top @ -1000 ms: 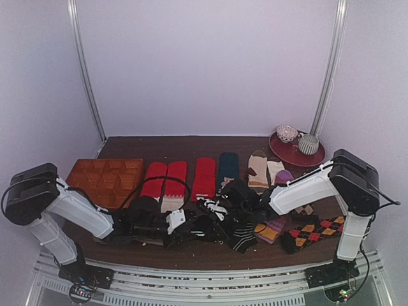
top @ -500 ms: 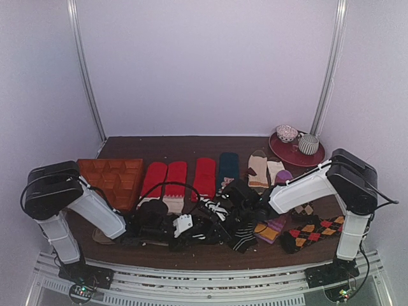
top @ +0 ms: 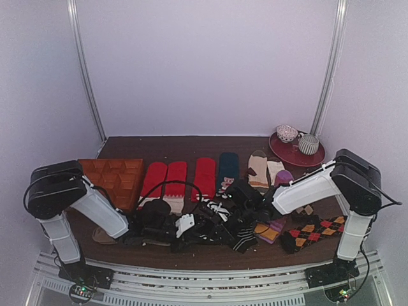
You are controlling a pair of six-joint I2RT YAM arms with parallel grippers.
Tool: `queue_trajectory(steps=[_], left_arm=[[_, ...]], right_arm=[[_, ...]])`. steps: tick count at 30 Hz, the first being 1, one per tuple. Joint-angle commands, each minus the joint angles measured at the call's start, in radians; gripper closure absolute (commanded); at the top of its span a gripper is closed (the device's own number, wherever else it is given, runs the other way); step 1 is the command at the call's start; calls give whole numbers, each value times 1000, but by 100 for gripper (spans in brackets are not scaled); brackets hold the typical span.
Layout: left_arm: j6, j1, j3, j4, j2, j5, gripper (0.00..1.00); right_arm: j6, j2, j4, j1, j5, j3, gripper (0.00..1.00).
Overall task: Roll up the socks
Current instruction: Roll the sock at the center of the board.
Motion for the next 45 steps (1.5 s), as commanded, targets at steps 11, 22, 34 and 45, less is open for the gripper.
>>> queue_trajectory(steps=[11, 22, 34, 45], left_arm=[[-245, 6, 5, -236, 98, 81, 100], [-250, 7, -20, -223, 132, 118, 100], [-234, 11, -29, -223, 132, 120, 100], [-157, 11, -105, -118, -98, -21, 64]], right_arm=[[-322, -365, 477, 140, 488, -446, 48], [-524, -215, 491, 231, 613, -350, 50], [-503, -95, 378, 230, 630, -264, 75], [-285, -115, 105, 203, 508, -184, 90]])
